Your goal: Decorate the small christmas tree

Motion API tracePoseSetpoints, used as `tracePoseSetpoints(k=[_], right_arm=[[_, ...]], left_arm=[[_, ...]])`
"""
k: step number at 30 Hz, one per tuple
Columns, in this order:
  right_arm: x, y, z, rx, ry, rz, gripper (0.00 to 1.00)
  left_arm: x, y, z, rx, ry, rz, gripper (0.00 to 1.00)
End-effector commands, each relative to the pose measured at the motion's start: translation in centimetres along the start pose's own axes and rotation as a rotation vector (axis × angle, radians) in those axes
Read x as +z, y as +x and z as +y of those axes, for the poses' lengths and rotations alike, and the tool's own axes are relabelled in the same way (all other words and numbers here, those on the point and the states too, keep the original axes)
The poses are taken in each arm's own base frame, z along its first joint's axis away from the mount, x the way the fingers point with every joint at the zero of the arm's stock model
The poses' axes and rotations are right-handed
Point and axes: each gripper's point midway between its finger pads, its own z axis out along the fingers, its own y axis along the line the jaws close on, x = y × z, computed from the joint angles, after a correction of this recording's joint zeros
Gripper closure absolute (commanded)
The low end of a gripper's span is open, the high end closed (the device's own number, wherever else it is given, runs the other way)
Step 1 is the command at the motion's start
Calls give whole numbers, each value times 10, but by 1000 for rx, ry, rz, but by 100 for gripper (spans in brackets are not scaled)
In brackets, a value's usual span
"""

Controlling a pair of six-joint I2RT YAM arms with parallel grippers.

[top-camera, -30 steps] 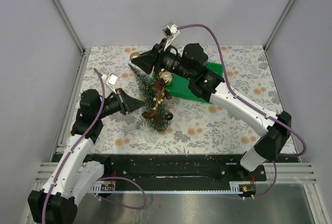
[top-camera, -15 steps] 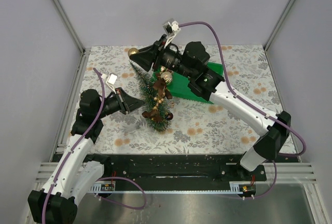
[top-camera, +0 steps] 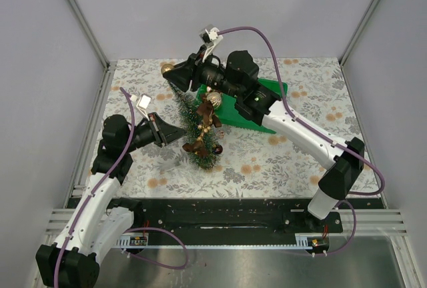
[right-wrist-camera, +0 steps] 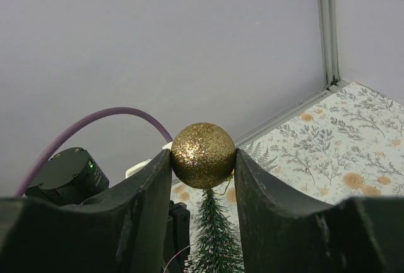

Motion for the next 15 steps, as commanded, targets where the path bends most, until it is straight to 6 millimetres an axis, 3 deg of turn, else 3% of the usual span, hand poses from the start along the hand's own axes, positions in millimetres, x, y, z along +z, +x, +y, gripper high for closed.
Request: tracePoseSetpoints(k=[1, 15], right_arm=[[2, -30, 16, -47, -28, -68, 87], [-11, -45, 30, -57, -61, -110, 87]], left_arm=[[-1, -4, -8, 30, 35, -20, 100], [-1, -3, -7, 27, 36, -19, 100]])
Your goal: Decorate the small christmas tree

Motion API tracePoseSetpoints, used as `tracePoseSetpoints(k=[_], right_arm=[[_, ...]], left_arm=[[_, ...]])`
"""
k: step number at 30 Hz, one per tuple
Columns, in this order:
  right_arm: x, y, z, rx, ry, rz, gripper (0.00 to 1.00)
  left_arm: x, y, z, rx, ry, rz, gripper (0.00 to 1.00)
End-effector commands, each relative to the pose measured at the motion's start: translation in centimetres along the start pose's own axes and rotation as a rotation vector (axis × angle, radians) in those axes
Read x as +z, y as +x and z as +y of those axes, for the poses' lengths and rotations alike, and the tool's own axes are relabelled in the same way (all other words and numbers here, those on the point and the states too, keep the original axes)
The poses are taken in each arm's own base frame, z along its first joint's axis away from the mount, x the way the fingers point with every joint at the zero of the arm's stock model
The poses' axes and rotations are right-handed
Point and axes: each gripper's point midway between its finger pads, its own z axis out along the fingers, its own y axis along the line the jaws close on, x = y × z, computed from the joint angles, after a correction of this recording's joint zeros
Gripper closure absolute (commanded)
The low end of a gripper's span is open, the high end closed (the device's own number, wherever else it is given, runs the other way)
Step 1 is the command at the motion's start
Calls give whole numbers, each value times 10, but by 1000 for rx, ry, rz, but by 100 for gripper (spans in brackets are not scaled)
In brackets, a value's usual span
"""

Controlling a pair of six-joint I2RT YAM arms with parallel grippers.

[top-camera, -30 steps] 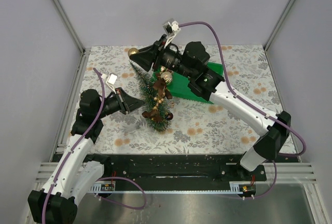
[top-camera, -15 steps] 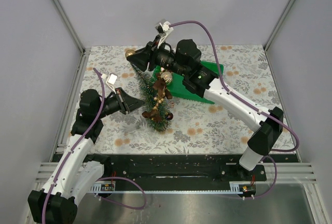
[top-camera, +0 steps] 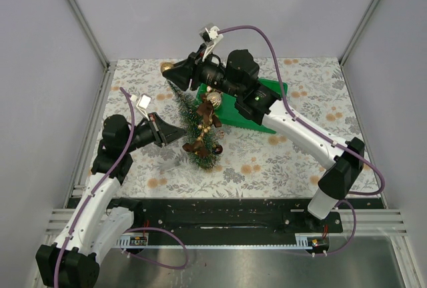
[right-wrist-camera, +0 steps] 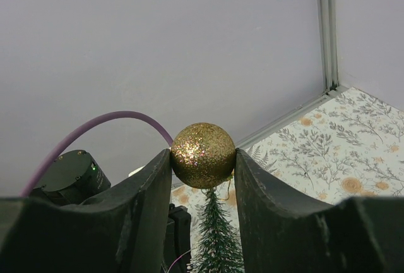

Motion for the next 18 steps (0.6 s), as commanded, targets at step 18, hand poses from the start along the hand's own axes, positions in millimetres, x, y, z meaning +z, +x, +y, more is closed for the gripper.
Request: tracePoseSetpoints(k=[18], right_arm=[[-32, -42, 39, -47, -83, -123, 87]], left_arm=[[-1, -3, -6, 20, 35, -24, 100]])
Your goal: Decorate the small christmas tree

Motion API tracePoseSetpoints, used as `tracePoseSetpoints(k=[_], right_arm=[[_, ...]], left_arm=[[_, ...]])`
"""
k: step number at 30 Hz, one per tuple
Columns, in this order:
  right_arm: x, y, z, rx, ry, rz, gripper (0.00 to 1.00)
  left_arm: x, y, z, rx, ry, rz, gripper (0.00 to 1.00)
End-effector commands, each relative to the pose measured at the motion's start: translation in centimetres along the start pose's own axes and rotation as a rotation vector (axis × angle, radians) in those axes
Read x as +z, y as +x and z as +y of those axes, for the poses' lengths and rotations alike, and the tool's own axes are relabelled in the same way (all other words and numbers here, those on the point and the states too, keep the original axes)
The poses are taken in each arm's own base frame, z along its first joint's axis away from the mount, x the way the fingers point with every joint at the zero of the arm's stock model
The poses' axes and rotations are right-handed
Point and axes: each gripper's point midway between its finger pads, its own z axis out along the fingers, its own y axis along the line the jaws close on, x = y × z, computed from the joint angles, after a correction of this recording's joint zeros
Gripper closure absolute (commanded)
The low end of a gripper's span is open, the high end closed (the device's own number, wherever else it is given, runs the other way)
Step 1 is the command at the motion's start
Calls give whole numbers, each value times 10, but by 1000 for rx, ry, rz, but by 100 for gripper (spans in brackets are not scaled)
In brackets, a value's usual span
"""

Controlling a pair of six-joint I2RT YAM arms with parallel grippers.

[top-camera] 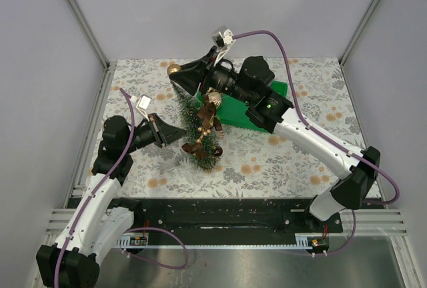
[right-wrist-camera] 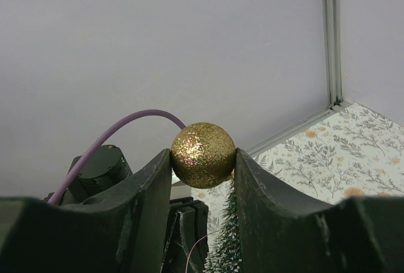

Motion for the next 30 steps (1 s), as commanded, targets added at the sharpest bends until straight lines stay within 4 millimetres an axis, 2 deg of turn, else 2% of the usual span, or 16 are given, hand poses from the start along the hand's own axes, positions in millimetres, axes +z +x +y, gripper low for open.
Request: tracePoseSetpoints(k=[1, 6, 9, 13, 18, 20, 27, 30], right_arm=[[1, -22, 18, -27, -51, -60, 87], [-2, -10, 16, -41, -41, -26, 87], [-10, 0, 13, -65, -15, -7, 86], [-25, 16, 5, -96, 30, 11, 80], [-38, 19, 1, -106, 58, 7, 73], [-40, 18, 1, -107, 64, 2, 67], [-41, 18, 0, -117, 67, 3, 48], [-43, 16, 1, -121, 66, 0, 44]], left_arm=[[-2, -4, -8, 26, 34, -17, 100], [-2, -4, -7, 23, 30, -18, 100], [-2, -3, -6, 20, 30, -18, 100], [-2, -4, -8, 22, 34, -20, 100], [-2, -3, -7, 17, 32, -20, 100], [-2, -3, -6, 16, 31, -21, 100], [-3, -5, -8, 18, 34, -24, 100], [-3, -4, -8, 16, 35, -22, 100]])
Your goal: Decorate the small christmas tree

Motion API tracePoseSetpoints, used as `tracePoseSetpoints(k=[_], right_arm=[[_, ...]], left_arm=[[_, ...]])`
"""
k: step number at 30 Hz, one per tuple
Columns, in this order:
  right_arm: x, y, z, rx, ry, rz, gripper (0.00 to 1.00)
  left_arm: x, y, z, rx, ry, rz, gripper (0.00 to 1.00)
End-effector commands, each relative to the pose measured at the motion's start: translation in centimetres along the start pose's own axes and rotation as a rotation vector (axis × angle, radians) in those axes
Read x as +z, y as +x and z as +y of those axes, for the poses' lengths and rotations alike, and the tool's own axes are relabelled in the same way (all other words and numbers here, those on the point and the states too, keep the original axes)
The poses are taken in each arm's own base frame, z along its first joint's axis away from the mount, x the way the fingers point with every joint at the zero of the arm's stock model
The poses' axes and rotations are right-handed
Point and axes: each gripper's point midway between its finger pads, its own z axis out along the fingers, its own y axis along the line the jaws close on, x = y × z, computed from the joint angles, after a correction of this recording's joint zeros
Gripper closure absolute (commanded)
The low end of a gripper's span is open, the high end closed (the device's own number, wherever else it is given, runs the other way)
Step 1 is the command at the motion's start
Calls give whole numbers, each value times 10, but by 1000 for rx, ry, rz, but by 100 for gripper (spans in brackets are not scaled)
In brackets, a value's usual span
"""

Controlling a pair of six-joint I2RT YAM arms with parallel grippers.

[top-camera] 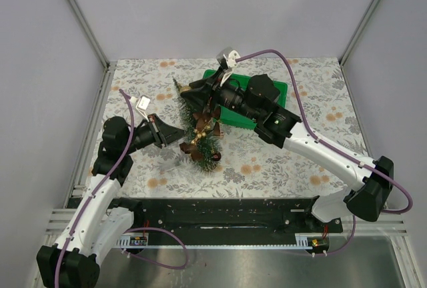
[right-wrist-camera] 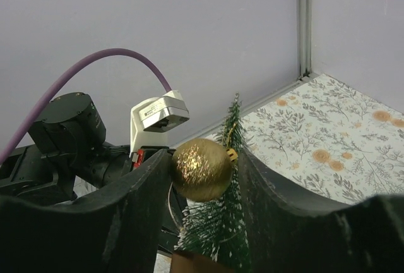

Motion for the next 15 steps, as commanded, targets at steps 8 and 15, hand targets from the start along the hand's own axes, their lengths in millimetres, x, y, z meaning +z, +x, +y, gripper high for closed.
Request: tracePoseSetpoints(k=[8, 15], right_arm=[[-10, -23, 9, -45, -11, -66, 32], [-20, -35, 6, -63, 28, -99, 29]], left_arm=[[-2, -7, -10, 35, 35, -23, 100], [-2, -8, -11, 37, 36, -26, 100]])
